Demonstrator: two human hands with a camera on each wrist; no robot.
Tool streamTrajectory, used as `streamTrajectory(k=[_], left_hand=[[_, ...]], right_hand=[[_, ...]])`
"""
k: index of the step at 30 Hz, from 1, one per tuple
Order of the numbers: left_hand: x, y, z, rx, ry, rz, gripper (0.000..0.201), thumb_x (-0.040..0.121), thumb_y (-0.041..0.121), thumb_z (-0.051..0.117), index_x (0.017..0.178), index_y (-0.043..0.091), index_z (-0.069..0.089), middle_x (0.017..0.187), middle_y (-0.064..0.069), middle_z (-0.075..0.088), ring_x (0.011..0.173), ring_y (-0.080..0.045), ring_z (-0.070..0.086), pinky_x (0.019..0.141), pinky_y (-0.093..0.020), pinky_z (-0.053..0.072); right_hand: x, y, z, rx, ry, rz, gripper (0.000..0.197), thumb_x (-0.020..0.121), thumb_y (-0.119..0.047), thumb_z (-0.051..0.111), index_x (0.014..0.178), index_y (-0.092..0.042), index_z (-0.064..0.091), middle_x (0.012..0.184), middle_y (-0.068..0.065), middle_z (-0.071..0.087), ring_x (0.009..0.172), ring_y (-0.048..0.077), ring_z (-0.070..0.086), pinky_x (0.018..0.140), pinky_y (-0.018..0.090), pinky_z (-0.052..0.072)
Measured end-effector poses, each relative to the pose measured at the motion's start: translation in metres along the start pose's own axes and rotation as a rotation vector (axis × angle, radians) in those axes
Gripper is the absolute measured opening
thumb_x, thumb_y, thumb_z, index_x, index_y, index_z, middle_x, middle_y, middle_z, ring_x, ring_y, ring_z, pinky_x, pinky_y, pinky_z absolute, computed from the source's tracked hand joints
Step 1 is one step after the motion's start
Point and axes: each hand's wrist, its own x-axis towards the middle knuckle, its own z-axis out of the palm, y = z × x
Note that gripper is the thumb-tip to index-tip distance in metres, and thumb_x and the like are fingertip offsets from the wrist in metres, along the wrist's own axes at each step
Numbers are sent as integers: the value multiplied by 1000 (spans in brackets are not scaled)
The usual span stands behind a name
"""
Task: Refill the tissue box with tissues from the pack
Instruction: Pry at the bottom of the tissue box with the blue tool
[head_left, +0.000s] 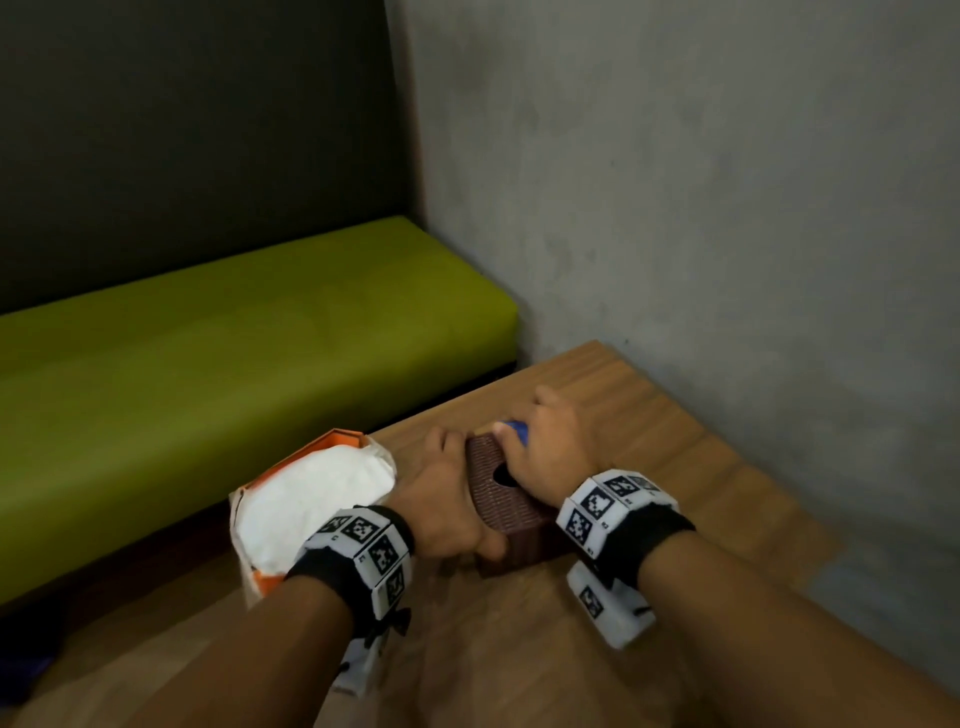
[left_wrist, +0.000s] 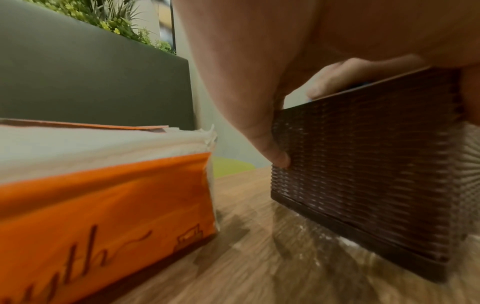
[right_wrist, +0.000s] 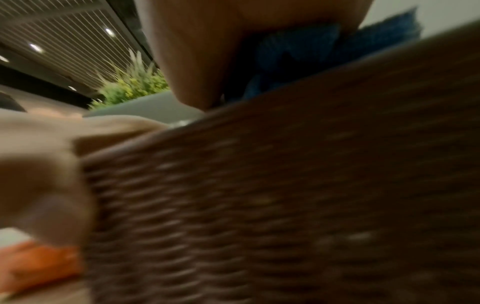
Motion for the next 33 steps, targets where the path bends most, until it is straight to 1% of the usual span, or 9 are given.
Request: streamTrajectory(k=[2, 7, 13, 17, 19, 23, 28, 31, 33], left_hand=[[1, -2, 0, -22, -9, 10, 124, 42, 45, 88, 145, 17, 24, 127, 5, 26, 107, -14, 44, 85, -26, 44], [2, 1, -1, -23, -8, 34, 120, 51, 39, 90, 146, 15, 22, 126, 3, 25, 104, -13, 43, 81, -22, 40], [2, 1, -1, -3, -3, 19, 119, 47, 42, 91, 143, 17, 25, 122, 3, 27, 102, -14, 45, 77, -25, 43], [3, 0, 1, 10, -5, 32, 124, 47, 44, 89, 147, 17, 21, 126, 3, 26, 106, -17, 46, 82, -26, 44], [5, 1, 1, 6, -3, 29, 124, 46, 44, 89, 146, 17, 21, 126, 3, 25, 106, -18, 46, 83, -27, 45], [4, -1, 2, 5, -2, 26, 126, 43, 46, 89, 146, 16, 23, 130, 1, 28, 109, -17, 47, 85, -27, 44], [5, -6, 2, -12, 0, 54, 132, 44, 49, 91, 150, 16, 20, 133, 2, 30, 114, -16, 45, 92, -27, 45], [7, -9, 7, -91, -43, 20, 142, 45, 49, 93, 155, 21, 6, 138, 6, 34, 124, -15, 43, 104, -30, 43], [8, -10, 12, -134, -64, -10, 143, 43, 49, 91, 154, 28, 3, 138, 7, 41, 123, -15, 48, 101, -30, 46]], right_hand=[[0, 1, -2, 4, -52, -9, 34, 88, -43, 53, 99, -18, 73, 105, 4, 58, 93, 27, 60, 77, 41, 52], [14, 35, -19, -31, 6, 245, 27, 87, -37, 62, 98, -15, 73, 104, 7, 68, 92, 27, 63, 65, 28, 41], [8, -5, -5, 71, -77, 99, 20, 85, -37, 64, 96, -23, 73, 104, 3, 66, 97, 26, 63, 81, 40, 54], [9, 39, -32, -11, -36, 269, 20, 87, -31, 65, 98, -17, 74, 100, 11, 70, 93, 31, 64, 73, 35, 52], [9, 33, -30, -10, -8, 247, 19, 88, -28, 63, 94, -13, 74, 98, 13, 69, 92, 33, 65, 68, 32, 49], [3, -17, -9, 26, -79, 64, 19, 87, -35, 63, 94, -20, 74, 103, 5, 65, 94, 28, 63, 77, 39, 53], [11, 14, -27, 52, -125, 217, 17, 87, -33, 66, 95, -22, 76, 100, 8, 70, 92, 28, 65, 77, 39, 55], [12, 15, -29, 23, -87, 209, 19, 88, -32, 64, 95, -19, 76, 100, 10, 69, 91, 28, 65, 74, 38, 55], [10, 1, -20, 35, -92, 178, 24, 89, -37, 61, 94, -17, 73, 100, 9, 67, 91, 28, 64, 72, 36, 53]])
